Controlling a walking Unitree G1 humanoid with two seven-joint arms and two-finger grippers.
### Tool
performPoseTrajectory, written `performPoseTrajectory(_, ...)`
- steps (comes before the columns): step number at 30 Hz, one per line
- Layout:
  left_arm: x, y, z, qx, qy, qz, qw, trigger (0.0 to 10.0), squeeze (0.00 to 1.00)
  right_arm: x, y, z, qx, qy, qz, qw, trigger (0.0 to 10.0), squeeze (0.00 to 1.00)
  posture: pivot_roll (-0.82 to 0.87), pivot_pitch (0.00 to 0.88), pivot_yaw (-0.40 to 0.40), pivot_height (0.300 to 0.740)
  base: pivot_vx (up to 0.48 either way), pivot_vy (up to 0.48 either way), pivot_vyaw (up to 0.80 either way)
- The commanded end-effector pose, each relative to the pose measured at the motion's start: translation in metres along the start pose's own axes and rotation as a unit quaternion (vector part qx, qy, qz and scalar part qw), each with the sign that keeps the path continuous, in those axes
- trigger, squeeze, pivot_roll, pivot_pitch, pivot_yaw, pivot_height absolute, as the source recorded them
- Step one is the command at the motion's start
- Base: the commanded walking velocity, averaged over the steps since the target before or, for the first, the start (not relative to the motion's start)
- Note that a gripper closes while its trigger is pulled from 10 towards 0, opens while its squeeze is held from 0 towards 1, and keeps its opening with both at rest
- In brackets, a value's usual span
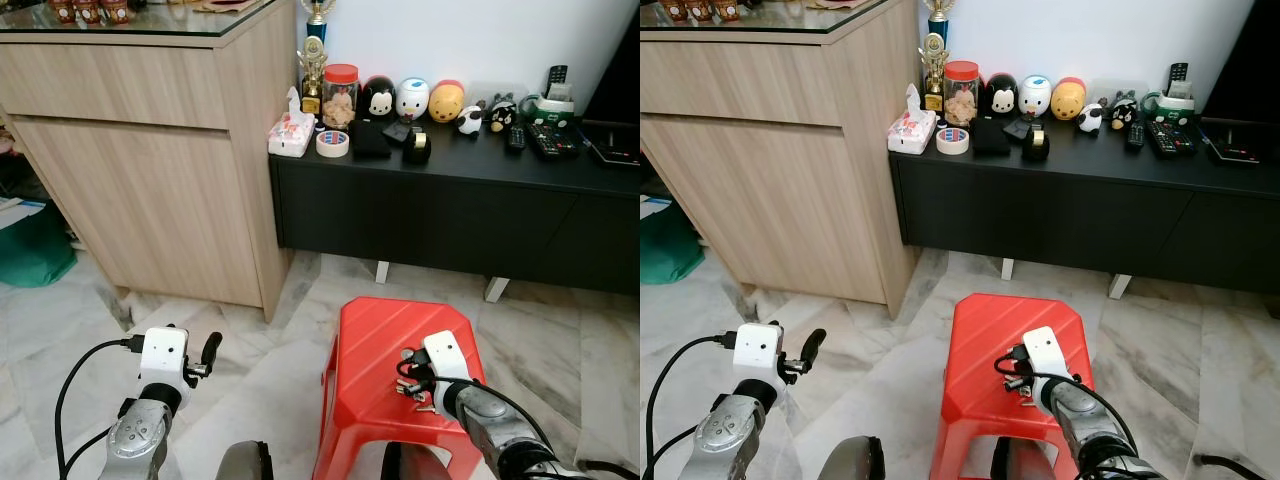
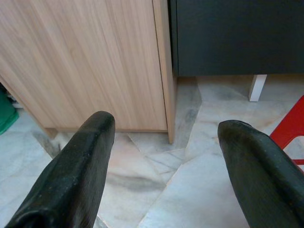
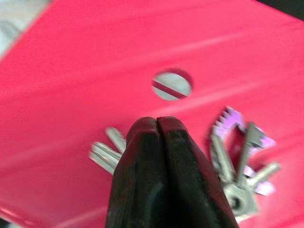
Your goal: Hang keys on a hook
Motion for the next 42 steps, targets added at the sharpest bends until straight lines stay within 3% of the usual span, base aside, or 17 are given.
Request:
performPoseTrajectory(1, 0.001, 0.001, 0.000, 0.002, 0.006, -0.002, 1.000, 10.0, 0.00, 0.004, 0.000, 0.004, -0.002, -0.002, -0.002, 1.000, 10.0, 1.00, 0.12, 0.000, -0.054, 0.590, 0.000, 0.000, 0.00)
performPoseTrajectory(5, 0.000, 0.000, -0.002, 0.002, 0.006, 0.000, 1.000, 10.0, 0.00, 0.000, 0.000, 0.005, -0.010, -0.030, 0.024, 0.999, 10.0, 1.00, 0.13, 0.000, -0.057, 0.590, 0.000, 0.000, 0.00)
performPoseTrajectory(7, -0.001, 0.000, -0.002, 0.002, 0.007, 0.001, 1.000, 10.0, 0.00, -0.003, 0.000, 0.003, -0.023, -0.074, 0.043, 0.996, 10.0, 1.00, 0.13, 0.000, -0.057, 0.590, 0.000, 0.000, 0.00)
performPoseTrajectory(11, -0.001, 0.001, -0.002, 0.002, 0.008, 0.002, 1.000, 10.0, 0.00, 0.000, -0.002, 0.006, -0.025, -0.097, 0.057, 0.993, 10.0, 1.00, 0.13, 0.000, -0.057, 0.590, 0.000, 0.000, 0.00)
performPoseTrajectory(15, -0.001, 0.002, -0.002, 0.005, 0.008, 0.003, 1.000, 10.0, 0.00, 0.022, -0.009, 0.007, -0.048, -0.168, 0.033, 0.984, 10.0, 1.00, 0.12, 0.000, -0.056, 0.590, 0.000, 0.000, 0.00)
performPoseTrajectory(17, -0.001, 0.002, -0.002, 0.005, 0.008, 0.003, 1.000, 10.0, 0.00, 0.026, -0.010, 0.007, -0.050, -0.178, 0.025, 0.983, 10.0, 1.00, 0.12, 0.000, -0.056, 0.590, 0.000, 0.000, 0.00)
performPoseTrajectory(18, -0.001, 0.003, -0.001, 0.005, 0.008, 0.003, 1.000, 10.0, 0.00, 0.037, -0.012, 0.011, -0.043, -0.147, -0.004, 0.988, 10.0, 1.00, 0.12, 0.000, -0.056, 0.590, 0.000, 0.000, 0.00)
performPoseTrajectory(22, -0.001, 0.003, -0.001, 0.006, 0.008, 0.003, 1.000, 10.0, 0.00, 0.049, -0.014, 0.018, -0.022, -0.076, -0.047, 0.996, 10.0, 1.00, 0.12, 0.000, -0.060, 0.590, 0.000, 0.000, 0.00)
performPoseTrajectory(24, -0.001, 0.002, -0.002, 0.007, 0.007, 0.004, 1.000, 10.0, 0.00, 0.055, -0.014, 0.021, 0.007, 0.020, -0.086, 0.996, 10.0, 1.00, 0.12, 0.000, -0.059, 0.590, 0.000, 0.000, 0.00)
performPoseTrajectory(28, 0.000, 0.002, -0.002, 0.007, 0.007, 0.004, 1.000, 10.0, 0.00, 0.053, -0.013, 0.017, 0.010, 0.069, -0.096, 0.993, 10.0, 1.00, 0.12, 0.000, -0.056, 0.590, 0.000, 0.000, 0.00)
performPoseTrajectory(29, 0.000, 0.001, -0.003, 0.006, 0.007, 0.003, 1.000, 10.0, 0.00, 0.049, -0.012, 0.009, 0.007, 0.109, -0.104, 0.989, 10.0, 1.00, 0.12, 0.000, -0.054, 0.590, 0.000, 0.000, 0.00)
performPoseTrajectory(34, 0.000, 0.000, -0.003, 0.006, 0.008, 0.002, 1.000, 10.0, 0.00, 0.044, -0.010, -0.001, -0.002, 0.158, -0.121, 0.980, 10.0, 1.00, 0.12, 0.000, -0.053, 0.590, 0.000, 0.000, 0.00)
performPoseTrajectory(35, 0.001, -0.001, -0.003, 0.007, 0.008, 0.000, 1.000, 10.0, 0.00, 0.040, -0.009, -0.005, -0.002, 0.182, -0.126, 0.975, 10.0, 0.84, 0.11, 0.000, -0.053, 0.590, 0.000, 0.000, 0.00)
performPoseTrajectory(36, 0.001, -0.002, -0.002, 0.007, 0.008, 0.000, 1.000, 10.0, 0.00, 0.040, -0.009, -0.005, -0.001, 0.188, -0.127, 0.974, 10.0, 0.00, 0.11, 0.000, -0.054, 0.590, 0.000, 0.000, 0.00)
performPoseTrajectory(39, 0.006, -0.001, 0.001, 0.012, 0.007, -0.008, 1.000, 10.0, 0.00, 0.032, -0.005, 0.003, 0.028, 0.214, -0.114, 0.970, 10.0, 0.00, 0.11, 0.000, -0.054, 0.590, 0.000, 0.000, 0.00)
performPoseTrajectory(42, 0.010, -0.004, 0.005, 0.021, 0.005, -0.013, 1.000, 10.0, 0.00, 0.028, -0.004, 0.007, 0.040, 0.205, -0.109, 0.972, 10.0, 0.00, 0.11, 0.000, -0.052, 0.590, 0.000, 0.000, 0.00)
Point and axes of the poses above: a point about 5 cm out from each wrist's last joint towards the gripper, its own y axis pointing out of the wrist towards the gripper, its own z axis along the axis of the wrist's last joint, x = y × z, the point moved 3 cm from there along y, pointing out of the wrist towards the gripper, and after that the axes turned 5 degrees about y, right-handed, at the moved point
